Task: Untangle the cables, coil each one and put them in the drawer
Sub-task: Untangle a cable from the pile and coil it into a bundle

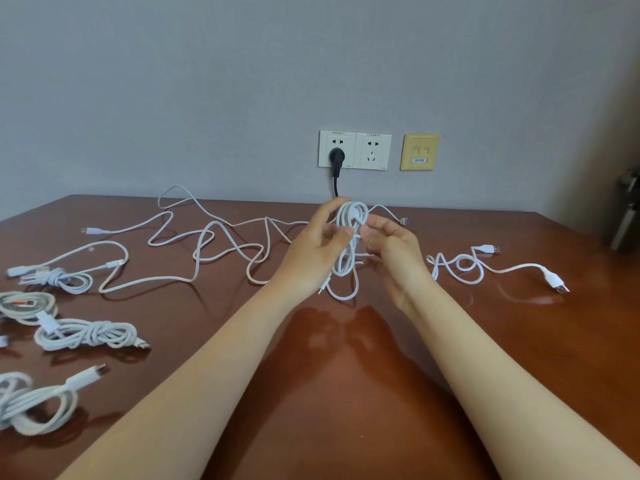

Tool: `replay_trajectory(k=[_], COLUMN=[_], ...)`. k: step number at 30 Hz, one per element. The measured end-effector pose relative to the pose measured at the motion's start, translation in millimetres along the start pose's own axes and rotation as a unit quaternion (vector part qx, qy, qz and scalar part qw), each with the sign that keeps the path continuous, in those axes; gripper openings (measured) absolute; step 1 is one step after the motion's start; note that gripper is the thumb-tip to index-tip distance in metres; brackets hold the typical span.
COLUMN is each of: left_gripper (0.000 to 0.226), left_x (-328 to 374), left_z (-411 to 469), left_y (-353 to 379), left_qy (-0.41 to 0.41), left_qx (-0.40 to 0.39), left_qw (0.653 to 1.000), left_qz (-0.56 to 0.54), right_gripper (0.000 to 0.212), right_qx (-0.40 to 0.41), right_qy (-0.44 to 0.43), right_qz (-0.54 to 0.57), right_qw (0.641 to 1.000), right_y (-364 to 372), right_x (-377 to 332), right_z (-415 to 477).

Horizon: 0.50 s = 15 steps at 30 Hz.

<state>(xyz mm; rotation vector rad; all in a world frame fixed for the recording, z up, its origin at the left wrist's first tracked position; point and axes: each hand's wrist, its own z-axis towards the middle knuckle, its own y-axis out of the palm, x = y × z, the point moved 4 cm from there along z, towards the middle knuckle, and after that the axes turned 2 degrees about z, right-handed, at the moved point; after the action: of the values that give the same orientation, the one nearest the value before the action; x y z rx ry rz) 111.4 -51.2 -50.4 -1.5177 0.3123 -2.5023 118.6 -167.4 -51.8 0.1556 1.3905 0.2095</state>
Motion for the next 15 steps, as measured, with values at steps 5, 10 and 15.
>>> replay_trajectory(k=[5,10,15], left_gripper=[0.023,0.024,0.033], left_x=[-7.4,-7.8,-9.4], left_z=[4.7,2.4,2.8], left_y=[-15.4,-13.9,-21.9], left_qy=[-0.032,-0.075,-0.11], left_qx=[0.05,0.054,0.087], left_qw=[0.996,0.974,0.943], left_qz=[-0.061,-0.207,-0.3], right_gripper=[0.01,0.012,0.019], right_qx=[-0.004,-0.003,-0.035], right_qy=[0.004,0.002,0.006], right_qz=[0.006,0.011,-0.055], right_qw=[1.0,1.0,0.998], right_y=[5.2,8.4,16.2], right_x=[1.5,6.3,16.5], right_z=[-0.7,-2.2,-6.0])
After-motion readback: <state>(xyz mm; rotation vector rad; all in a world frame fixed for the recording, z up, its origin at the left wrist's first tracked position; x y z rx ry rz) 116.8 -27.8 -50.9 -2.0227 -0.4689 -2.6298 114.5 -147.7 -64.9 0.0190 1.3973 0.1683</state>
